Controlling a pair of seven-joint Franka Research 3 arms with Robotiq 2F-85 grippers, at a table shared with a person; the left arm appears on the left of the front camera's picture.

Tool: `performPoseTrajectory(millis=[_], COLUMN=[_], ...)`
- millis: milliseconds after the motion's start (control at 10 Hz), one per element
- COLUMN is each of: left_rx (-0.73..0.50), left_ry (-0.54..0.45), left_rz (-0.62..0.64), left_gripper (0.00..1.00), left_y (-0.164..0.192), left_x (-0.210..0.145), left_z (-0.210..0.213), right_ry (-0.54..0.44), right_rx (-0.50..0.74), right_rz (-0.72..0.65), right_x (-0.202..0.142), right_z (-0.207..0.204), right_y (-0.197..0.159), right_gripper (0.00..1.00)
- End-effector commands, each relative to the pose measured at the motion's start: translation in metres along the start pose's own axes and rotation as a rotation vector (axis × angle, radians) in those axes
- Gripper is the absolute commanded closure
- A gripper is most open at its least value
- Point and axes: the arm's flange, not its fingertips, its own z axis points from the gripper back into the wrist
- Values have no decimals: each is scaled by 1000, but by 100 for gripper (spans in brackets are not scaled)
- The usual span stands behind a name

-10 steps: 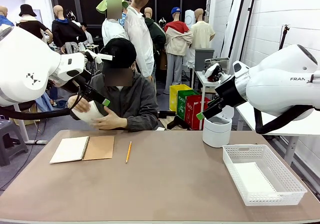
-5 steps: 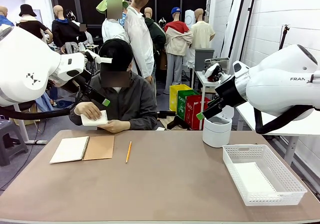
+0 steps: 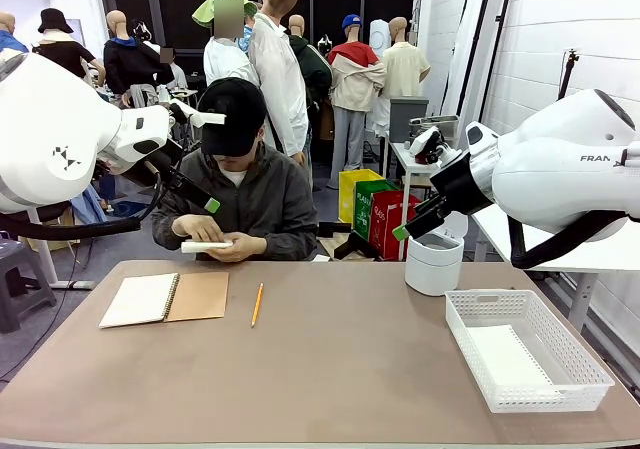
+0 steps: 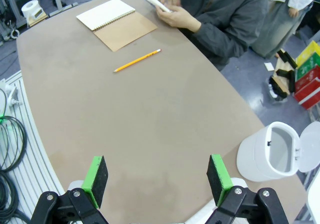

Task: Sort the paper based on its condition.
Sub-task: If a person hands you a paper, place it in the Organizing basket , and if it's crumpled, put it in the Trash can.

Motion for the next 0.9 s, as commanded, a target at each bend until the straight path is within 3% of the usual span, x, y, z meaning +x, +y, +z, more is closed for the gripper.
performPoseTrajectory(millis=[0, 800], left_rx=[3, 3], left_ry=[1, 1], left_rz=[14, 14], left_gripper=[0, 0], left_y=[0, 0], left_x=[0, 0], left_z=[0, 0], right_ry=[-3, -3], right_rx=[11, 11], right_rz=[-3, -3], right_x=[-1, -1], right_z=[-2, -2], right_y=[-1, -1], right_gripper=[0, 0])
